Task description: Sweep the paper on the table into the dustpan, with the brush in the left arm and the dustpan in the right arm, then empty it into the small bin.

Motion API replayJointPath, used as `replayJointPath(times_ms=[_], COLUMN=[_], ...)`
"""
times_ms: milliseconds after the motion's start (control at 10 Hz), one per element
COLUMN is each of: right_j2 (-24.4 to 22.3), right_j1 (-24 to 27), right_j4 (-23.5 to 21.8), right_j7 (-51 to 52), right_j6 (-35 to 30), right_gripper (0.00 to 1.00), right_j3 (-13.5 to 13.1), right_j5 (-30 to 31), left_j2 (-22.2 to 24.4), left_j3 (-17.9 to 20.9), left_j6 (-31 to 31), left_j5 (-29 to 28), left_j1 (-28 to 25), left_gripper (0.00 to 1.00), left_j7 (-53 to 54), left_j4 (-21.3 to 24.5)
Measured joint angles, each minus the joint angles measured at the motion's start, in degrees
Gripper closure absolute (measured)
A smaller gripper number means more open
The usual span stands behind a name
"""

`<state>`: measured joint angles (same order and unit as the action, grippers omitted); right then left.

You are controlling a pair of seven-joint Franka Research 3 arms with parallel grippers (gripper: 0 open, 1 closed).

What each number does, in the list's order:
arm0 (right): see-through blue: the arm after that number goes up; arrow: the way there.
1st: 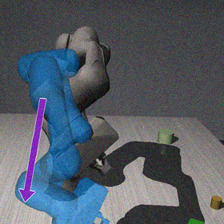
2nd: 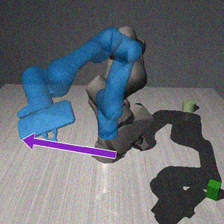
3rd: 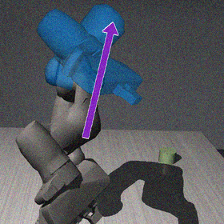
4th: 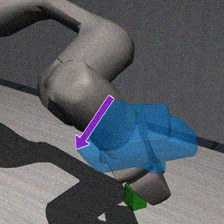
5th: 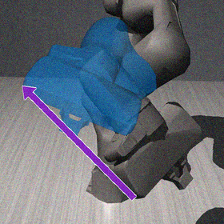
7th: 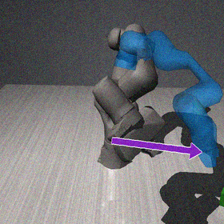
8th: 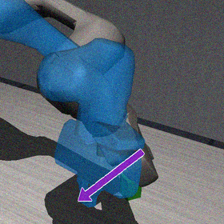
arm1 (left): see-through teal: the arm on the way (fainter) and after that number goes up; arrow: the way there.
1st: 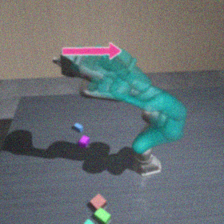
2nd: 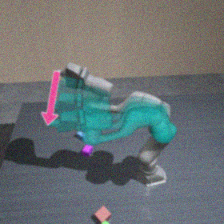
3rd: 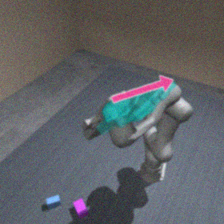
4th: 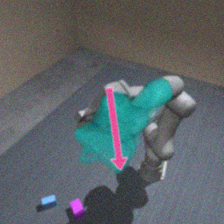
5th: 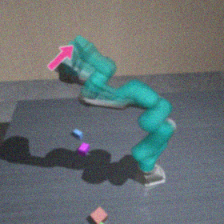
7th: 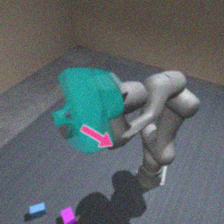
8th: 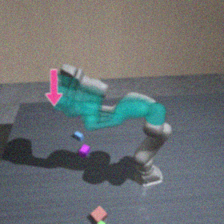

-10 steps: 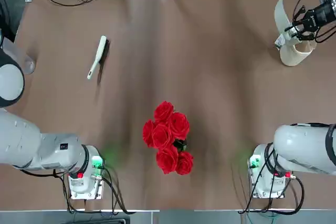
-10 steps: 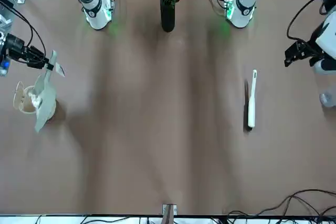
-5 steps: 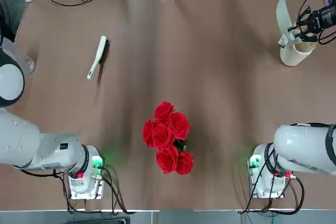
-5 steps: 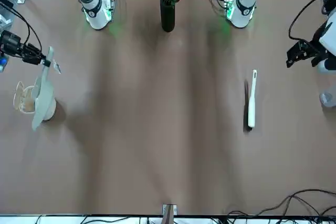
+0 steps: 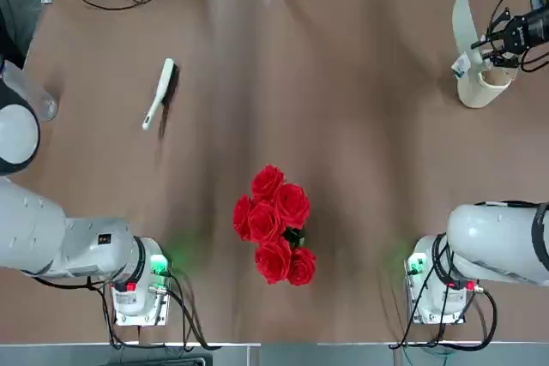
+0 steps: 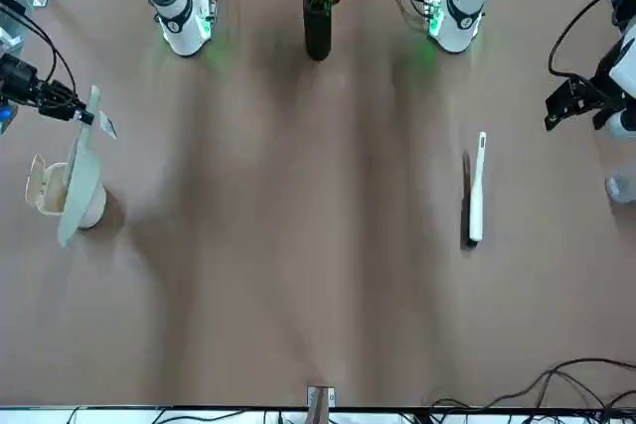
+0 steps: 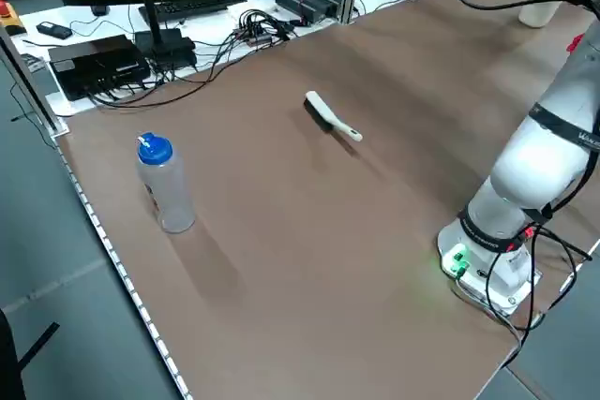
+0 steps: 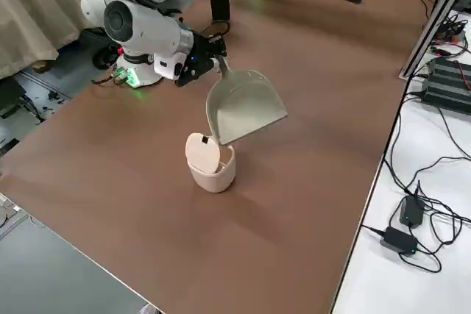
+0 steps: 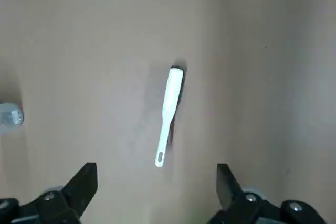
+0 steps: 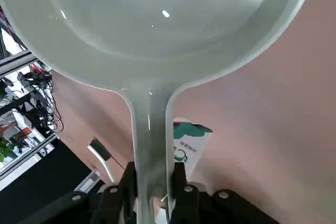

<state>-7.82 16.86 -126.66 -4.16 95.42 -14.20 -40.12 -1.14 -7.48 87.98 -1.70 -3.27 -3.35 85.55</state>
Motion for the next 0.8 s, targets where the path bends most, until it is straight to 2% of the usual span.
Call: replayJointPath(times_ms=[400,600,800], right_j2=[-1.0,-3.2,-4.8], right_j1=[0.0,-0.1,-0.3], right_j4=[0.9,1.3,1.5], right_j7=[-4.6,-5.4,-5.8], right_j6=[4.6,8.6,9.9], right_gripper=[0.68,0.68,0.68], right_j3=[7.7,15.0,21.2], right_j5=[5.9,12.7,16.4], left_j2=[0.0,0.0,0.0], left_j3=[-0.2,-0.2,-0.1], left_j6=[0.0,0.0,0.0], left_j5=[0.0,0.0,0.0], left_j1=[0.2,0.1,0.1], left_gripper=[0.0,0.0,0.0], left_j7=[0.0,0.0,0.0], left_j4=[-0.4,-0.5,-0.9])
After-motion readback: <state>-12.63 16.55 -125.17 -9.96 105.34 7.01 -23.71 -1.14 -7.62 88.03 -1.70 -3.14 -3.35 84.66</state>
